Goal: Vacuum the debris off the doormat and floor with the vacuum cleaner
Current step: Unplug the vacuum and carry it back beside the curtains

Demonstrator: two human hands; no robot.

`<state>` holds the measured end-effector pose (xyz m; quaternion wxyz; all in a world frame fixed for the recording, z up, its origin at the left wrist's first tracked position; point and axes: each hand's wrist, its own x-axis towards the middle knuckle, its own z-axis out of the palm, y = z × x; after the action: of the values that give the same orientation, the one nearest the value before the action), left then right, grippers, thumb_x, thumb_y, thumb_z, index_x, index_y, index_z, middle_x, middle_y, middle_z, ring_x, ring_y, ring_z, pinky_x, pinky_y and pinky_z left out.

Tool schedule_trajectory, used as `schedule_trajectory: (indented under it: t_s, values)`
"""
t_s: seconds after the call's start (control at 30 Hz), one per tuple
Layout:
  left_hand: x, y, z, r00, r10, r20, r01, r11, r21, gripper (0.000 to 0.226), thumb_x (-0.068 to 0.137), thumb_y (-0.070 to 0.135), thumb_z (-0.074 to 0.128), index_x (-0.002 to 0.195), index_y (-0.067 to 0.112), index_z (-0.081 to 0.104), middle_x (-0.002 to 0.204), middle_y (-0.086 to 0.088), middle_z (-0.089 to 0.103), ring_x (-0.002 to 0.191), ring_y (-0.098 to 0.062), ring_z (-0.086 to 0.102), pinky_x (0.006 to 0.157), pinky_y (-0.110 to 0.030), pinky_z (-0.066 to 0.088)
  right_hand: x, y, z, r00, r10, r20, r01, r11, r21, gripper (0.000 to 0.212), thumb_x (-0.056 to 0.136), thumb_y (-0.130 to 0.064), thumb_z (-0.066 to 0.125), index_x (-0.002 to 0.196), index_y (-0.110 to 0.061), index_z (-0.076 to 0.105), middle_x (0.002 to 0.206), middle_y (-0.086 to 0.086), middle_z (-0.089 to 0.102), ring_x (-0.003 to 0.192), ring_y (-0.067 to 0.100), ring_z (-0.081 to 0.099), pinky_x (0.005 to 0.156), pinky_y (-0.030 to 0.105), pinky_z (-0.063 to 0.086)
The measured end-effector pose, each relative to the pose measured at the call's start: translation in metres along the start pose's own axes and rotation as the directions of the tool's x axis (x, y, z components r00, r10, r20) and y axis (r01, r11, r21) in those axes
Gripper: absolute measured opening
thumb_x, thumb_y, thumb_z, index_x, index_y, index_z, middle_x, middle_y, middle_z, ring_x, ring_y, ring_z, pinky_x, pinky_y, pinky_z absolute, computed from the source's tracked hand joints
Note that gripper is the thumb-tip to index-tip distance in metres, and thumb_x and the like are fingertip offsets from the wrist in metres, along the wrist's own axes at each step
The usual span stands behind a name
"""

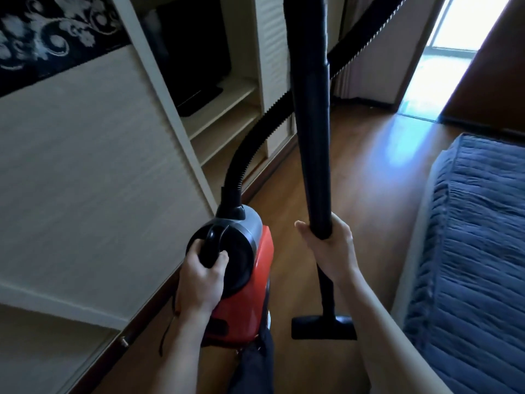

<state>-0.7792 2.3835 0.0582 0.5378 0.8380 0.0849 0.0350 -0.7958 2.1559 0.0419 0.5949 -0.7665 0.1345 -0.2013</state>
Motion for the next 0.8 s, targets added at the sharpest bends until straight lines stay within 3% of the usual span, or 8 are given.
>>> schedule_trajectory:
  t_s: [0.07, 0.17, 0.3, 0.4, 0.5, 0.53, 0.63, 0.8]
  values:
    - [0.035, 0.006, 0.018, 0.998, 0.002, 0.056, 0.000, 1.000, -0.028, 0.037, 0.076, 0.037, 0.065, 0.111, 0.025, 0.066, 0.103, 0.005, 0.071, 0.099, -0.021, 0.067, 0.090, -0.047, 0.055, 0.032, 0.005, 0.003, 0.999, 0.015, -0.037, -0.016, 1.000, -0.021, 0.042, 0.086, -0.016, 0.080, 0.066, -0.023, 0.044, 0.061, 0.001, 0.048, 0.055, 0.014, 0.042, 0.053, 0.031, 0.039]
    - [0.092, 0.017, 0.049, 0.992, 0.016, 0.122, -0.009, 0.998, -0.060, 0.017, 0.084, 0.021, 0.067, 0.099, 0.030, 0.067, 0.091, 0.007, 0.071, 0.087, -0.018, 0.068, 0.083, -0.048, 0.057, 0.083, 0.012, 0.011, 0.994, 0.024, -0.103, -0.030, 0.998, -0.057, 0.042, 0.087, -0.013, 0.079, 0.066, -0.029, 0.046, 0.060, 0.001, 0.051, 0.052, 0.013, 0.045, 0.050, 0.025, 0.041]
    - [0.167, 0.033, 0.086, 0.972, 0.059, 0.226, -0.044, 0.997, -0.069, 0.015, 0.085, 0.019, 0.066, 0.089, 0.034, 0.065, 0.081, 0.005, 0.071, 0.075, -0.020, 0.068, 0.074, -0.052, 0.058, 0.153, 0.014, 0.023, 0.979, 0.063, -0.192, -0.092, 0.985, -0.146, 0.034, 0.087, -0.014, 0.077, 0.069, -0.018, 0.049, 0.066, 0.019, 0.057, 0.059, 0.034, 0.051, 0.054, 0.040, 0.045]
    - [0.216, 0.052, 0.112, 0.941, 0.136, 0.311, -0.117, 0.990, -0.079, 0.023, 0.086, 0.013, 0.066, 0.085, 0.036, 0.064, 0.080, 0.011, 0.070, 0.071, -0.011, 0.068, 0.070, -0.039, 0.058, 0.198, 0.009, 0.029, 0.966, 0.054, -0.251, -0.095, 0.983, -0.155, 0.032, 0.088, -0.013, 0.076, 0.071, -0.012, 0.049, 0.067, 0.021, 0.056, 0.057, 0.034, 0.051, 0.053, 0.042, 0.045]
    - [0.252, 0.070, 0.136, 0.897, 0.202, 0.393, -0.195, 0.979, -0.057, 0.025, 0.087, 0.009, 0.066, 0.089, 0.033, 0.063, 0.082, 0.016, 0.068, 0.078, 0.005, 0.063, 0.069, -0.009, 0.049, 0.229, 0.009, 0.029, 0.960, 0.056, -0.276, -0.106, 0.980, -0.168, 0.030, 0.088, -0.011, 0.076, 0.072, -0.013, 0.051, 0.067, 0.021, 0.058, 0.058, 0.034, 0.052, 0.053, 0.042, 0.046]
    - [0.263, 0.077, 0.144, 0.885, 0.213, 0.413, -0.210, 0.976, -0.054, 0.023, 0.087, 0.008, 0.065, 0.091, 0.030, 0.064, 0.081, 0.016, 0.068, 0.080, 0.009, 0.062, 0.067, -0.006, 0.046, 0.238, 0.009, 0.028, 0.955, 0.061, -0.291, -0.113, 0.980, -0.165, 0.028, 0.089, -0.012, 0.076, 0.073, -0.011, 0.052, 0.068, 0.021, 0.058, 0.060, 0.038, 0.053, 0.054, 0.044, 0.047]
    - [0.295, 0.092, 0.174, 0.859, 0.213, 0.465, -0.209, 0.976, -0.060, 0.016, 0.086, 0.008, 0.066, 0.085, 0.024, 0.063, 0.078, 0.012, 0.066, 0.078, 0.004, 0.062, 0.068, -0.018, 0.049, 0.268, 0.015, 0.019, 0.937, 0.070, -0.342, -0.133, 0.978, -0.164, 0.028, 0.089, -0.013, 0.076, 0.075, -0.008, 0.053, 0.067, 0.022, 0.058, 0.061, 0.039, 0.053, 0.054, 0.044, 0.046]
    - [0.334, 0.111, 0.232, 0.851, 0.199, 0.485, -0.204, 0.978, -0.043, 0.012, 0.086, 0.010, 0.065, 0.083, 0.020, 0.061, 0.079, 0.005, 0.065, 0.075, 0.001, 0.060, 0.067, -0.023, 0.048, 0.316, 0.032, -0.005, 0.911, 0.088, -0.403, -0.152, 0.980, -0.131, 0.036, 0.089, -0.008, 0.077, 0.068, -0.016, 0.048, 0.064, 0.025, 0.054, 0.052, 0.017, 0.045, 0.050, 0.020, 0.038]
